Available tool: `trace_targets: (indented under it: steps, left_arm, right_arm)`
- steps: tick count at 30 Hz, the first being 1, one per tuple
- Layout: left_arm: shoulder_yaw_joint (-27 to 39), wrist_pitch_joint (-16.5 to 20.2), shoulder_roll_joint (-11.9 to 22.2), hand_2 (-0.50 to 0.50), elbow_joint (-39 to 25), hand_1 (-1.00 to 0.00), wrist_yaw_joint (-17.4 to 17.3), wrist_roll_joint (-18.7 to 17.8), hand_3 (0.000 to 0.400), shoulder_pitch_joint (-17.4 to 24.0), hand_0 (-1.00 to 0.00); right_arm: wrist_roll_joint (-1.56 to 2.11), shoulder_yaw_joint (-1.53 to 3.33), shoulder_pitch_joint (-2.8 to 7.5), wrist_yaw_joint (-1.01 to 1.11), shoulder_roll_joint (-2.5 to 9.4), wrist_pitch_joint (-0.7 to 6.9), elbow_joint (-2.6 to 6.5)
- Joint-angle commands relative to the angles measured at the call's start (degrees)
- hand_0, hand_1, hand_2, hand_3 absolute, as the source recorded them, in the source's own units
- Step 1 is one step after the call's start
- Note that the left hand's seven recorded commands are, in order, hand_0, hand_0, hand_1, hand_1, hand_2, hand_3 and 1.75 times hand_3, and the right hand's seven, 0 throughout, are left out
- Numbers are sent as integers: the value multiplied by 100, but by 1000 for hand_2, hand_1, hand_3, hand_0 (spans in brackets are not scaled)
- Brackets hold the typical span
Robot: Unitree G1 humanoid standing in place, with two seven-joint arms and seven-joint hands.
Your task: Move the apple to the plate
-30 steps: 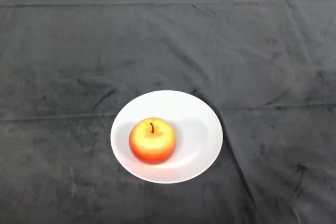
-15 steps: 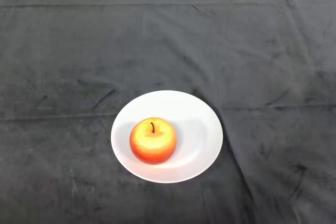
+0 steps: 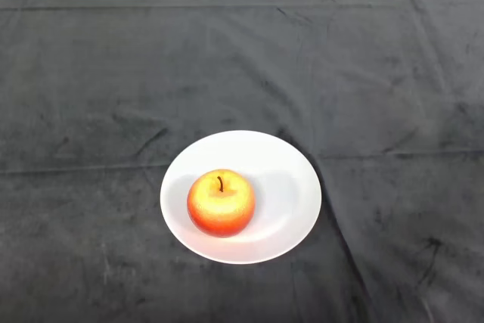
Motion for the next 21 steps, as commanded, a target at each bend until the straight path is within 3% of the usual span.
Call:
trace_targets:
  steps: [1, 21]
  left_arm:
    - [68, -188, 500, 0, 330, 0, 27, 22, 0, -203, 0]
    - [-10, -220, 517, 0, 440, 0, -95, 1, 0, -238, 0]
  right_arm:
    - [89, -86, -160, 64, -149, -54, -47]
    - [85, -91, -165, 72, -153, -59, -33]
